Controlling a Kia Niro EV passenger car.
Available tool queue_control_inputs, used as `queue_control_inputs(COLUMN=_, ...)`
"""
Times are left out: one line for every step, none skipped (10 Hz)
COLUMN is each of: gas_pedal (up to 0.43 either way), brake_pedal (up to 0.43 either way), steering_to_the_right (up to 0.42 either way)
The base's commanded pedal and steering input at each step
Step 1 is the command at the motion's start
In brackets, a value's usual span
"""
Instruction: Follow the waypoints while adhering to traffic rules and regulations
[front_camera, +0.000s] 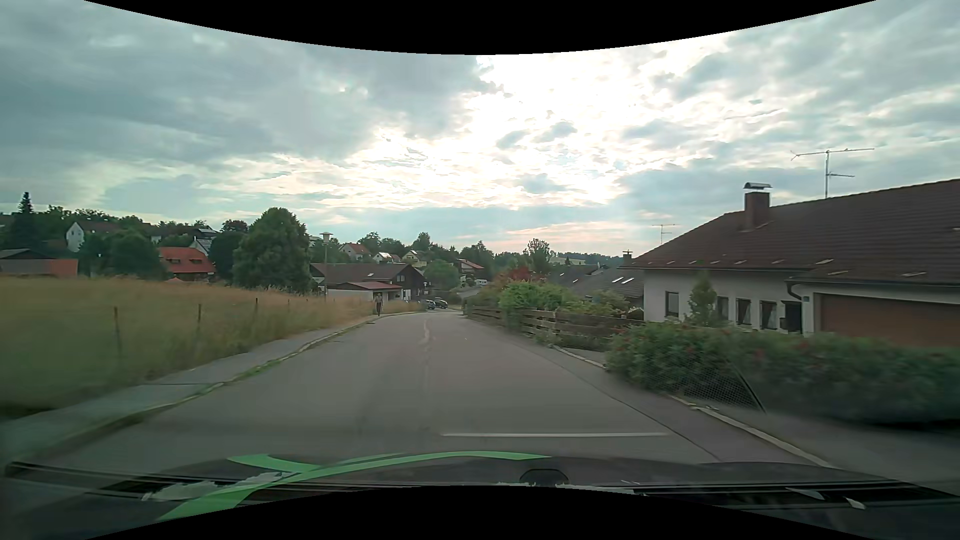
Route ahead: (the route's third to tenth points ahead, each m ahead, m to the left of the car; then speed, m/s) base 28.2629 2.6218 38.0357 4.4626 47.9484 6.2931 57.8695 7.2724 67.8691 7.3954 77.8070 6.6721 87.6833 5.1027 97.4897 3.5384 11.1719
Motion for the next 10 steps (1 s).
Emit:
queue_control_inputs(gas_pedal=0.118, brake_pedal=0.0, steering_to_the_right=-0.074)
queue_control_inputs(gas_pedal=0.118, brake_pedal=0.0, steering_to_the_right=-0.068)
queue_control_inputs(gas_pedal=0.087, brake_pedal=0.0, steering_to_the_right=-0.062)
queue_control_inputs(gas_pedal=0.079, brake_pedal=0.0, steering_to_the_right=-0.059)
queue_control_inputs(gas_pedal=0.067, brake_pedal=0.0, steering_to_the_right=-0.057)
queue_control_inputs(gas_pedal=0.059, brake_pedal=0.0, steering_to_the_right=-0.055)
queue_control_inputs(gas_pedal=0.047, brake_pedal=0.0, steering_to_the_right=-0.051)
queue_control_inputs(gas_pedal=0.028, brake_pedal=0.0, steering_to_the_right=-0.045)
queue_control_inputs(gas_pedal=0.008, brake_pedal=0.0, steering_to_the_right=-0.038)
queue_control_inputs(gas_pedal=0.0, brake_pedal=0.0, steering_to_the_right=-0.038)
